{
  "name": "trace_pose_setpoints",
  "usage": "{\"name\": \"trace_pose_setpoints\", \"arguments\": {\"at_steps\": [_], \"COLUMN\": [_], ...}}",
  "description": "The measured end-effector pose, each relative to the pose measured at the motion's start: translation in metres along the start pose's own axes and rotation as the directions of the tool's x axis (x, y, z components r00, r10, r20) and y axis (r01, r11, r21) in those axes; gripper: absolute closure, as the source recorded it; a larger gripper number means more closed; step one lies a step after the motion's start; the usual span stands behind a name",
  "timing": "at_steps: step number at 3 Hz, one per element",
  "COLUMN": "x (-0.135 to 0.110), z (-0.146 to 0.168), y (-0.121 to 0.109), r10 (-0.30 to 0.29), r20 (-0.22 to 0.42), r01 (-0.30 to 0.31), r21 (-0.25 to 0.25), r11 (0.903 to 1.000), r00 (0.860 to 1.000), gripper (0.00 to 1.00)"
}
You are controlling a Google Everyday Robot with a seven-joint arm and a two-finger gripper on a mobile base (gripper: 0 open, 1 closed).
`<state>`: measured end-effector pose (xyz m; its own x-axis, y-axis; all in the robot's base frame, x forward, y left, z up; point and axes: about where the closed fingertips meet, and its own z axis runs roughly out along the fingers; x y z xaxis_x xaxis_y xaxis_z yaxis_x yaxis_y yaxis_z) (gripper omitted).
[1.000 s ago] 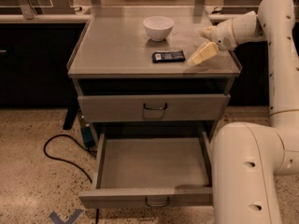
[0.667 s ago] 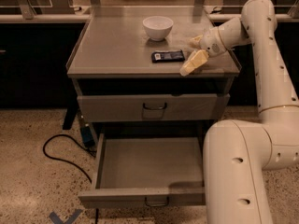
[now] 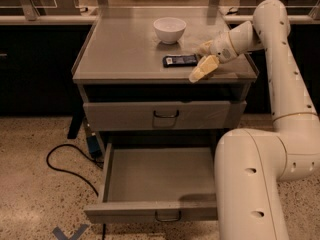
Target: Place rxbar blueberry into middle drawer
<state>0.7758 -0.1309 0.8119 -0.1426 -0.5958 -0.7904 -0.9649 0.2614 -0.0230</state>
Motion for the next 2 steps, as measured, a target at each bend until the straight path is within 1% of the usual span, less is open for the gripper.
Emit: {"name": "trace_pose_setpoints", "arguments": {"at_steps": [1,2], "x": [0.002,0.0016], "z": [0.0171,0.0179], "y": [0.0059,0.0052], "r10": [0.004,0.004], "r20": [-0.017,-0.016], "r01": [-0.005,-0.005], "r21": [-0.04,-0.039], "r11": [0.9992,0.9992], "r00": [1.0,1.0], "gripper": [0.0,0.0]}}
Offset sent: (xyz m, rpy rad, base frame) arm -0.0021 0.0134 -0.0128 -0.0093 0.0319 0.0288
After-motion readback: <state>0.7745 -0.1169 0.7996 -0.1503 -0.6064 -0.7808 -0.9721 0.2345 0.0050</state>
